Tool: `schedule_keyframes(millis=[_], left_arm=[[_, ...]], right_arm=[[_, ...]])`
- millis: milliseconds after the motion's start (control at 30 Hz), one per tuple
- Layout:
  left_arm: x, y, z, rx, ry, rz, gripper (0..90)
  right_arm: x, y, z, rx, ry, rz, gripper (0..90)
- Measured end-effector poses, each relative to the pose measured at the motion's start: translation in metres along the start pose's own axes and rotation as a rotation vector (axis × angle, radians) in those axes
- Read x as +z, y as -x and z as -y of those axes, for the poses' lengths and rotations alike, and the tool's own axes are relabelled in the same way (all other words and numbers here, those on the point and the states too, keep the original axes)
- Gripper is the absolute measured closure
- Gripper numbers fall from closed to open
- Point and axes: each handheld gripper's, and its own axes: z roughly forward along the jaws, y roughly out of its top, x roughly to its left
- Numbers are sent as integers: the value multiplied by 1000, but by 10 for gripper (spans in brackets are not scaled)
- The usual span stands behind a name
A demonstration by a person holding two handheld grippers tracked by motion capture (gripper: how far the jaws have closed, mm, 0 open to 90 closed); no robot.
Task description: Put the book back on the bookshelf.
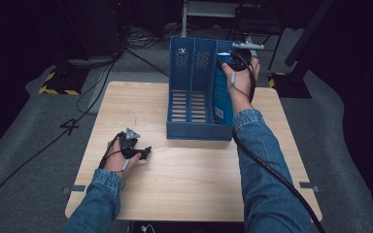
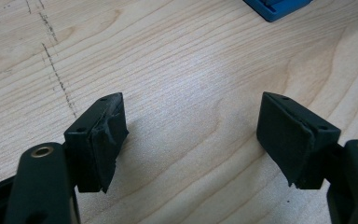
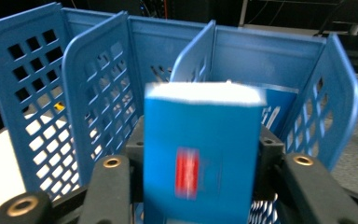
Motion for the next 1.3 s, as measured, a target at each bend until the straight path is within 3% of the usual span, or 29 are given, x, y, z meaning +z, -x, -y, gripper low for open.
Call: schedule_keyframes(millis=[167, 267, 333, 433, 633, 700, 767, 867, 933, 1000, 1100, 1200, 1300], left_arm=[[-1, -1, 1, -6, 1, 6, 248], [-1, -1, 1, -7, 3, 7, 248], [-1, -1, 1, -7, 3, 7, 248], [-1, -1, 1, 0, -2, 1, 247], [0, 0, 0, 0, -2, -1, 242], [0, 0, 0, 0, -2, -1, 242], [0, 0, 0, -1, -1, -2, 242], [0, -1, 0, -2, -2, 0, 242], [0, 0, 0, -5, -2, -1, 241], [0, 0, 0, -3, -2, -2, 241], [0, 0, 0, -2, -2, -1, 240], [0, 0, 0, -1, -2, -3, 238], [0, 0, 0, 0, 0, -4, 239]], right_arm=[[8, -3, -15, 0, -120, 23, 584], [5, -3, -16, -4, -126, 30, 601], [-2, -2, -15, 5, -102, 31, 604], [-17, 0, -12, 12, -31, 33, 607], [-54, -9, -14, -63, 257, 60, 609], [-53, -6, -15, -55, 346, 49, 608], [-44, -3, -11, -36, 361, 37, 607], [-19, -1, 5, -20, 308, 10, 603], [-12, -10, 12, -66, 297, 27, 595], [-9, -11, 15, -61, 291, 26, 590], [-8, -12, 15, -74, 233, 42, 588], [-4, -10, 17, -42, 189, 34, 589], [8, -4, 33, 16, 146, 12, 591]])
